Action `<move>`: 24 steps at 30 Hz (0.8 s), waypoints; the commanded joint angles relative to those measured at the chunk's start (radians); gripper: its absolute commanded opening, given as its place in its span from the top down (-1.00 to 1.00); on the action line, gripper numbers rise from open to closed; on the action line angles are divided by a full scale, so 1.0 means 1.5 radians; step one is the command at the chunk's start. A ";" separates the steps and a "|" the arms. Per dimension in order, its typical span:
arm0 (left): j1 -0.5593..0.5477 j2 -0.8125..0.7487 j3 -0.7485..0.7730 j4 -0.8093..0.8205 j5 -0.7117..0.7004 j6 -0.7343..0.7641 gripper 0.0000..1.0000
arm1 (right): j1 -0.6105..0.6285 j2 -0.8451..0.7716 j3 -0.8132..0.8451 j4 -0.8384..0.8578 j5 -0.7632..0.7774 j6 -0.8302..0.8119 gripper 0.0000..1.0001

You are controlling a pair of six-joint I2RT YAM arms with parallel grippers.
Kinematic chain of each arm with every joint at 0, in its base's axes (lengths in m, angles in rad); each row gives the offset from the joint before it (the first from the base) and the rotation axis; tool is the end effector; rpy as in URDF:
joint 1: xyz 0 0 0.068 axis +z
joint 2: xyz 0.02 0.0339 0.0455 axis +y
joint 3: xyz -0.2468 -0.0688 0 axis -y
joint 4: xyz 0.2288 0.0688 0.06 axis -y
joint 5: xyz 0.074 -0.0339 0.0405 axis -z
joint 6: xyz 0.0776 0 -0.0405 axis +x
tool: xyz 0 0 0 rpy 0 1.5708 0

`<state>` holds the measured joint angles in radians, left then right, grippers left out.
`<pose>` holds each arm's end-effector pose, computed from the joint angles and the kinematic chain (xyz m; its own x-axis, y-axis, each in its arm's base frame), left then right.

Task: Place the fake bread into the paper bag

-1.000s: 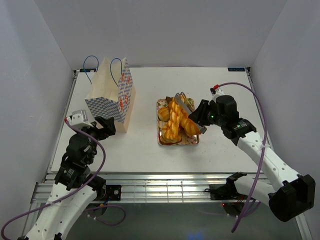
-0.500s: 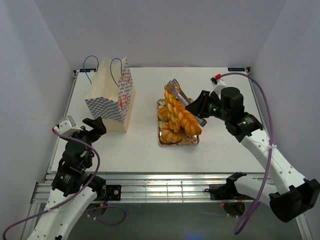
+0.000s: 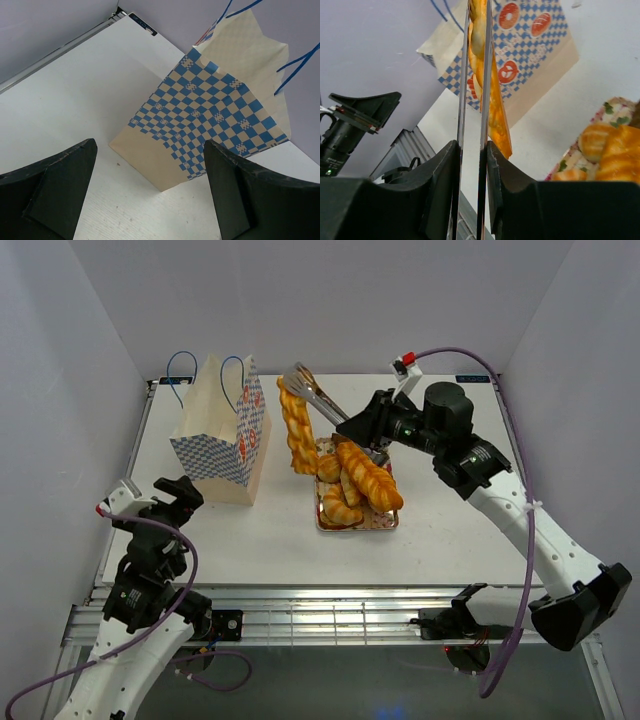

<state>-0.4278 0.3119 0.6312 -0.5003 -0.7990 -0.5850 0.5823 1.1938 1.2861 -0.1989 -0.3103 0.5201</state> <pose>0.1227 0.0052 0.2950 0.0579 -0.4496 -0.8913 -0.3840 0.8141 -0.4356 0.2363 0.1839 0.4081 -0.4634 0.2615 -0.8467 -0.6303 0.5743 0.5223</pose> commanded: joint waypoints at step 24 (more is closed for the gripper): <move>-0.001 0.038 0.016 0.000 0.012 0.009 -0.96 | 0.188 0.418 0.529 0.242 -0.026 -0.123 0.85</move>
<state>-0.4278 0.3573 0.6331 -0.5137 -0.7856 -0.5838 0.8604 1.7863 2.0064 0.0620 -0.3767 0.3733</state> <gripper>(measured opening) 0.979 0.328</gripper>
